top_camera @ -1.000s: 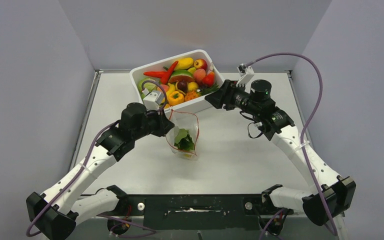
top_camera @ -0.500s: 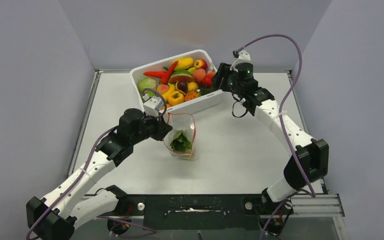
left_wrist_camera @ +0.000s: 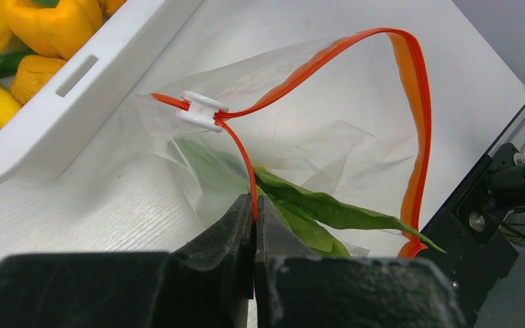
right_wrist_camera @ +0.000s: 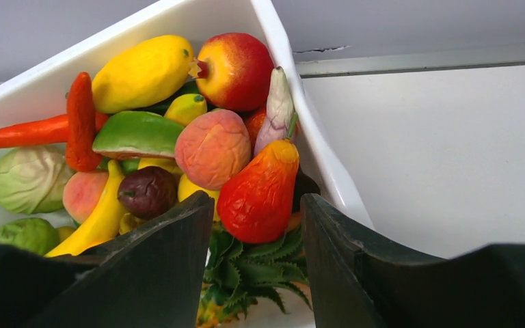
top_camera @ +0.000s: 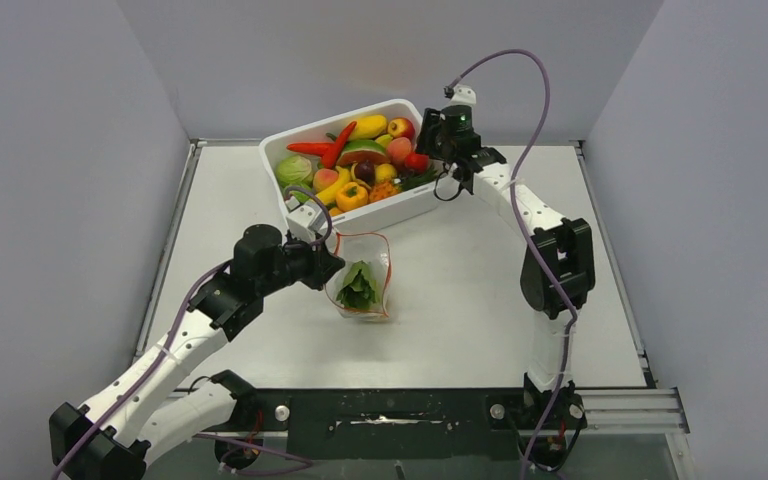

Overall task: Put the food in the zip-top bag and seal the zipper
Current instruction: Pick up the fake fruit from the bin, then place the fake fruit in the zipper food storage bag.

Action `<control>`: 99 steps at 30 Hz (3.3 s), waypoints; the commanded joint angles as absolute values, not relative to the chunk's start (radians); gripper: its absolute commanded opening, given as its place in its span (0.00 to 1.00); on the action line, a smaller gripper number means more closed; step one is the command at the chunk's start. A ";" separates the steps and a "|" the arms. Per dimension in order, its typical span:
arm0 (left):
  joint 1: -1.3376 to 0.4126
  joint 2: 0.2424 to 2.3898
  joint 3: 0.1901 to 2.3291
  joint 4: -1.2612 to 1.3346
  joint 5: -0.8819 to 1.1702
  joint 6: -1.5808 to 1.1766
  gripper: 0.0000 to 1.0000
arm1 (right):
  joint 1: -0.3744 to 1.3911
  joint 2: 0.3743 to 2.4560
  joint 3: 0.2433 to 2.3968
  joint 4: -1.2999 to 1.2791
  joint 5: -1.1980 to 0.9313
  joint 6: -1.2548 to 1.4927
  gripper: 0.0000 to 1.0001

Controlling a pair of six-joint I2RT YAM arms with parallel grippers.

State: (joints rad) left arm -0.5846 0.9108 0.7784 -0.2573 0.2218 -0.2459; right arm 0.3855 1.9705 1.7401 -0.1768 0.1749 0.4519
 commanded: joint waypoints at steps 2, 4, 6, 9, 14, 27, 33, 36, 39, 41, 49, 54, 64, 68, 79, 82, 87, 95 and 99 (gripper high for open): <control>-0.574 0.885 0.788 -0.191 0.261 -0.221 0.00 | 0.381 2.035 1.862 -0.166 0.200 0.491 0.51; -0.573 0.880 0.785 -0.186 0.265 -0.221 0.00 | 0.381 2.058 1.876 -0.175 0.218 0.506 0.53; -0.572 0.872 0.782 -0.183 0.266 -0.222 0.00 | 0.379 2.075 1.883 -0.182 0.235 0.521 0.56; -0.568 0.860 0.768 -0.161 0.275 -0.222 0.00 | 0.379 2.098 1.886 -0.181 0.244 0.537 0.59; -0.560 0.858 0.763 -0.147 0.289 -0.235 0.00 | 0.380 2.143 1.910 -0.190 0.237 0.550 0.58; -0.548 0.830 0.751 -0.138 0.257 -0.236 0.00 | 0.382 2.166 1.914 -0.187 0.227 0.564 0.38; -0.540 0.818 0.743 -0.130 0.240 -0.248 0.00 | 0.378 2.137 1.902 -0.174 0.194 0.548 0.26; -0.533 0.823 0.740 -0.124 0.243 -0.255 0.00 | 0.374 2.117 1.897 -0.173 0.182 0.539 0.24; -0.527 0.831 0.741 -0.124 0.248 -0.261 0.00 | 0.367 2.087 1.884 -0.171 0.162 0.533 0.23; -0.525 0.834 0.742 -0.124 0.249 -0.264 0.00 | 0.365 2.063 1.866 -0.165 0.150 0.526 0.22; -0.500 0.867 0.739 -0.100 0.289 -0.317 0.00 | 0.354 1.937 1.761 -0.141 0.075 0.491 0.19; -0.485 0.868 0.726 -0.054 0.313 -0.360 0.00 | 0.353 1.835 1.672 -0.127 0.024 0.472 0.19; -0.468 0.901 0.746 -0.026 0.278 -0.463 0.00 | 0.374 1.598 1.478 -0.114 -0.042 0.420 0.18; -0.465 0.905 0.770 -0.052 0.261 -0.518 0.00 | 0.419 1.486 1.395 -0.126 -0.078 0.411 0.18; -0.462 0.925 0.822 -0.094 0.249 -0.591 0.00 | 0.599 1.245 1.258 -0.110 -0.140 0.484 0.18; -0.462 0.930 0.835 -0.105 0.242 -0.603 0.00 | 0.648 1.199 1.238 -0.111 -0.128 0.496 0.18; -0.460 0.933 0.848 -0.119 0.238 -0.606 0.00 | 0.730 1.160 1.208 -0.114 -0.124 0.510 0.17; -0.460 0.945 0.856 -0.124 0.238 -0.600 0.00 | 0.862 1.173 1.178 -0.155 -0.092 0.504 0.17; -0.460 0.944 0.853 -0.126 0.236 -0.597 0.00 | 0.917 1.186 1.175 -0.176 -0.063 0.493 0.17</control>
State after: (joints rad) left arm -0.4675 0.9485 0.7979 -0.1684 0.2398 -0.5949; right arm 0.8742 1.1782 1.1740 -0.1947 -0.1032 0.5049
